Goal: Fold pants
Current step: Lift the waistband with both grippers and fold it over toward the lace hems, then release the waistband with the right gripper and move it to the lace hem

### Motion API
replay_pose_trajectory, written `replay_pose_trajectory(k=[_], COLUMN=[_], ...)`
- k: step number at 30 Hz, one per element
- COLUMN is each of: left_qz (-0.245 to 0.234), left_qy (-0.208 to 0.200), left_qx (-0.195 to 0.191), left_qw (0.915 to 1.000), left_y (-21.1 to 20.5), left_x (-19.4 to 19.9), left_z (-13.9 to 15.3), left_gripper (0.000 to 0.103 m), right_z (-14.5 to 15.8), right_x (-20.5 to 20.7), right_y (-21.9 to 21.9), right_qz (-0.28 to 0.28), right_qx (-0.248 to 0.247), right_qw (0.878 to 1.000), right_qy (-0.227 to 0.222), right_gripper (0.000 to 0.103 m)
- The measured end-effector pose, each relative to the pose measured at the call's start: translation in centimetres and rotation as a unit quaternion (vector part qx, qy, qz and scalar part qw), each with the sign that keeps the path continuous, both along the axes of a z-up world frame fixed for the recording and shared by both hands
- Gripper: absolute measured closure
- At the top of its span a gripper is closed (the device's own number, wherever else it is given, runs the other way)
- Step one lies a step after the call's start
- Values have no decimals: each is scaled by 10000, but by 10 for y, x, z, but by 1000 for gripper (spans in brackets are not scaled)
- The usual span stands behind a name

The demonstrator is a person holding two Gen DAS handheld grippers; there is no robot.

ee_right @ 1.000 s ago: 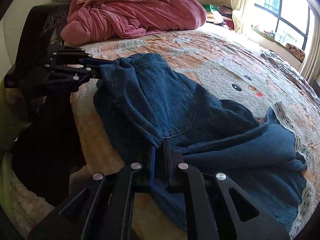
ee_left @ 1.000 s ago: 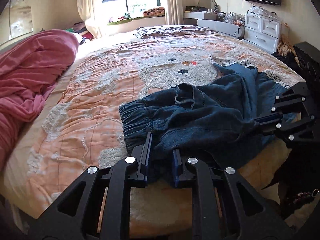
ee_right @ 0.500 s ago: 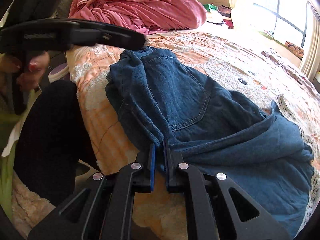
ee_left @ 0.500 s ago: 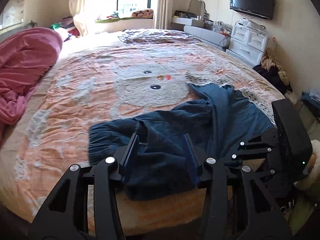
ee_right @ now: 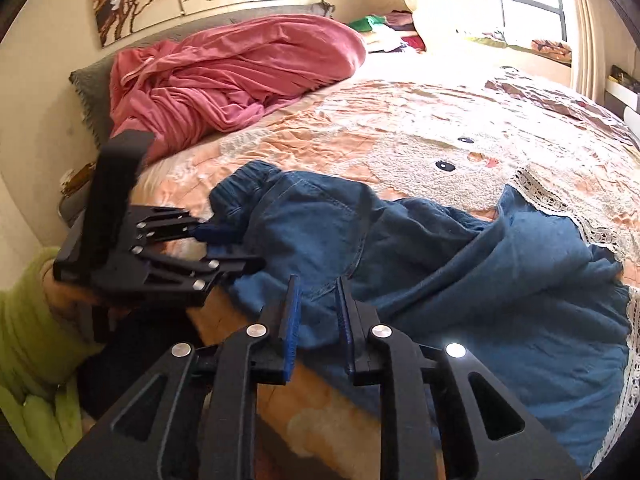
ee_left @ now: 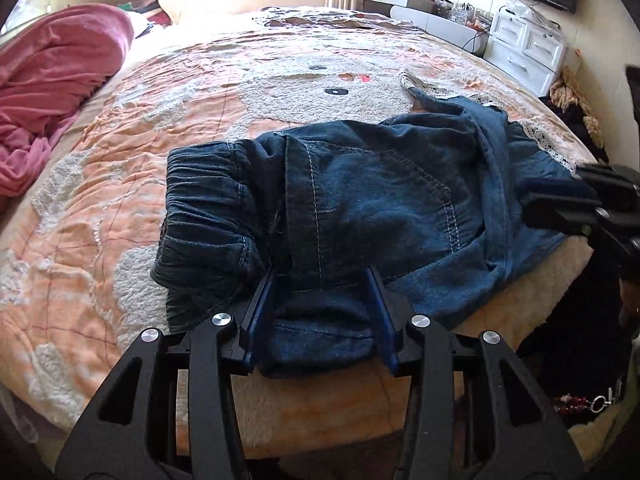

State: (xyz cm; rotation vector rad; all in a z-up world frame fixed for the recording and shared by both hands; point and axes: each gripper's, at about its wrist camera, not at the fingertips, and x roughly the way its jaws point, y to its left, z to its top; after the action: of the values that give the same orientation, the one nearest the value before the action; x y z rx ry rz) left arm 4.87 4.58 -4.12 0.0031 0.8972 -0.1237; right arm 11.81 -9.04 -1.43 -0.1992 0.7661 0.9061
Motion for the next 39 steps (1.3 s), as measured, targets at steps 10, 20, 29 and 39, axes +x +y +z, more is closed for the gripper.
replay_pose_trajectory(k=[10, 20, 29, 39], left_qz=[16, -361, -1271, -1139], left_qy=[-84, -721, -335, 541], left_qx=[-103, -497, -952, -1589], left_qw=[9999, 9955, 9867, 9792], left_y=[4, -14, -82, -100], left_x=[1, -16, 28, 86], left_z=[-2, 56, 46, 4], left_gripper=[67, 55, 46, 84], right_z=[-42, 5, 24, 38], right_x=[32, 31, 59, 98], right_y=[9, -82, -119, -104], right_qz=[-498, -1284, -2043, -2085], right_qx=[-355, 556, 604, 160], right_qw=[9960, 9886, 9760, 9778], right_qy=[649, 549, 443, 149], right_gripper=[85, 55, 35, 28])
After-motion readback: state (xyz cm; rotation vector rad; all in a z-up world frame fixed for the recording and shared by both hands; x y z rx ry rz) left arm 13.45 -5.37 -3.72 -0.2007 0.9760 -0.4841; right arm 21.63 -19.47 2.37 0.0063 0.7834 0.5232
